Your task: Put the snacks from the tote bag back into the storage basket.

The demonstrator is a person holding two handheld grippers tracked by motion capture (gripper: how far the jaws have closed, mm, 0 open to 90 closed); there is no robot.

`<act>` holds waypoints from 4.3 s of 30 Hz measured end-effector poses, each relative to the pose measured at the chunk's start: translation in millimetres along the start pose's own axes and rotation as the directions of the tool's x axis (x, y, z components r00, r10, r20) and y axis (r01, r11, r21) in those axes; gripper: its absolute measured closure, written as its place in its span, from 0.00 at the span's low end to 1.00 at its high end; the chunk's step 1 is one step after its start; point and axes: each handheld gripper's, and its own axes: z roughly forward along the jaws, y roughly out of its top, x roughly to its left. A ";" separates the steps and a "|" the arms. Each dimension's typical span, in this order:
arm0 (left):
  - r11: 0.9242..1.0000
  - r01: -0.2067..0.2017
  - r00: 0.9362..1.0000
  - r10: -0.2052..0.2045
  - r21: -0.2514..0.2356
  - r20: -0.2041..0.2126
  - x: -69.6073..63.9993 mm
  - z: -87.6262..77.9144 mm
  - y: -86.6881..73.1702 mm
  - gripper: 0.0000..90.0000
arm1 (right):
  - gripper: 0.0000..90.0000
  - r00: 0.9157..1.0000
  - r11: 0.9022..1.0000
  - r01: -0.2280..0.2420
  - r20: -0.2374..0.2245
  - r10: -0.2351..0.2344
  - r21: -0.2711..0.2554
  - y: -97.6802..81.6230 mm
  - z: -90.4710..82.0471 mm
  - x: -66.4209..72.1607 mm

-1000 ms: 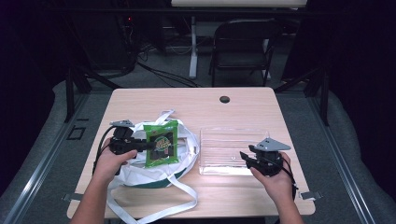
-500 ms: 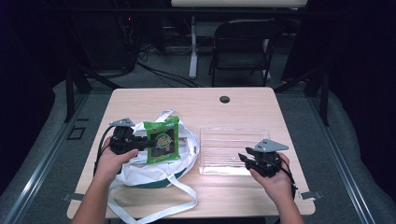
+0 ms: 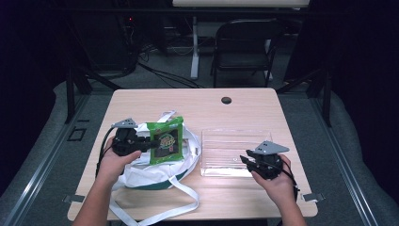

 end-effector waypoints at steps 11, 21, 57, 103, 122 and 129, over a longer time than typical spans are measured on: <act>0.999 -0.042 0.999 0.042 -0.024 0.000 -10.9 -0.6 4.8 0.81 | 0.77 0.999 0.999 0.045 -0.022 -0.045 0.009 8.5 -4.3 4.1; 0.997 -0.076 0.997 0.076 -0.034 0.008 -21.1 0.9 8.2 0.81 | 0.79 0.993 0.994 0.103 -0.065 -0.100 0.041 23.0 -2.5 8.4; 0.990 -0.122 0.992 0.123 -0.076 0.021 -35.7 1.0 13.2 0.81 | 0.73 0.910 0.925 0.358 -0.271 -0.314 0.129 106.6 -9.3 16.8; 0.979 -0.178 0.977 0.188 -0.095 0.101 -57.6 7.8 18.1 0.81 | 0.58 0.733 0.763 0.639 -0.379 -0.565 0.099 203.8 -23.0 44.5; 0.977 -0.193 0.973 0.203 -0.089 0.111 -63.4 10.8 18.6 0.81 | 0.52 0.699 0.729 0.678 -0.384 -0.603 0.090 219.0 -15.0 56.7; 0.975 -0.200 0.971 0.210 -0.094 0.114 -65.4 10.9 19.0 0.81 | 0.51 0.688 0.717 0.690 -0.396 -0.609 0.096 221.2 -11.4 62.1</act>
